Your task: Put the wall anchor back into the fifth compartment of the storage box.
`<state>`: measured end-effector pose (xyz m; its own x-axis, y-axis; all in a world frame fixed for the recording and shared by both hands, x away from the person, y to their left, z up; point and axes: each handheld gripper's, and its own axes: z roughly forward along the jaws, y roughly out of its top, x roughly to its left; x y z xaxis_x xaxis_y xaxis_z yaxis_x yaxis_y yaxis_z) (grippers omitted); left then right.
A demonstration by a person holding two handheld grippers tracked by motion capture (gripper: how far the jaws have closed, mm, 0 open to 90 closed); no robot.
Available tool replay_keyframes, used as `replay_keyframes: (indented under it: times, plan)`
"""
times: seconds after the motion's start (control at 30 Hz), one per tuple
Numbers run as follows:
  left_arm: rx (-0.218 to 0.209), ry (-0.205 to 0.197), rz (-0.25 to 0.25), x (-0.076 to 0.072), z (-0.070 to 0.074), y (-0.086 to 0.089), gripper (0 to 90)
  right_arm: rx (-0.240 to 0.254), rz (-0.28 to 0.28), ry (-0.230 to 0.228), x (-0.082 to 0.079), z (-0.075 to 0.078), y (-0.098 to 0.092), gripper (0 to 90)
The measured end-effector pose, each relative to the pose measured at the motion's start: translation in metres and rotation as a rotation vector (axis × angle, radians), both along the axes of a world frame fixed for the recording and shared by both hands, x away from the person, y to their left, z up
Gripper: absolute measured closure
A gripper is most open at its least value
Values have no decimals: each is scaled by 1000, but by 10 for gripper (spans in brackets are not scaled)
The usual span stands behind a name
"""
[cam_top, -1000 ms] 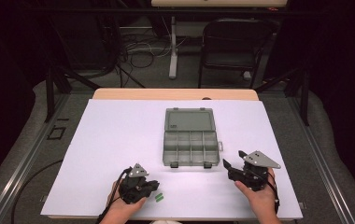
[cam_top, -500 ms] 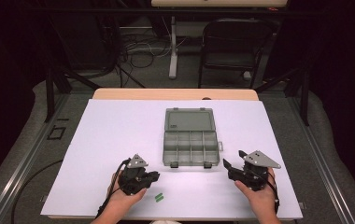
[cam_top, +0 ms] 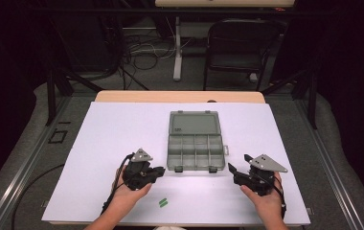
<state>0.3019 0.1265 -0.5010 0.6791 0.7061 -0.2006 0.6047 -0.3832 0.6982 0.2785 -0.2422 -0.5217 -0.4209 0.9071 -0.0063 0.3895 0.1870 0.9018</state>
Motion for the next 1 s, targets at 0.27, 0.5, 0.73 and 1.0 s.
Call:
replay_keyframes:
  times: [0.27, 0.5, 0.73, 1.0]
  plan:
    - [-10, -8, 15, 15, 11, -3, 848, 0, 13, 14, 0, 1, 0, 306]
    - [0, -19, 21, 26, 14, -8, 848, 3, 15, 13, 0, 1, 0, 296]
    - [13, -16, 25, 34, 13, -14, 848, -2, 22, 26, 0, 2, -1, 280]
    - [18, -7, 31, 42, 11, -19, 848, 9, 14, 4, 1, 1, 1, 271]
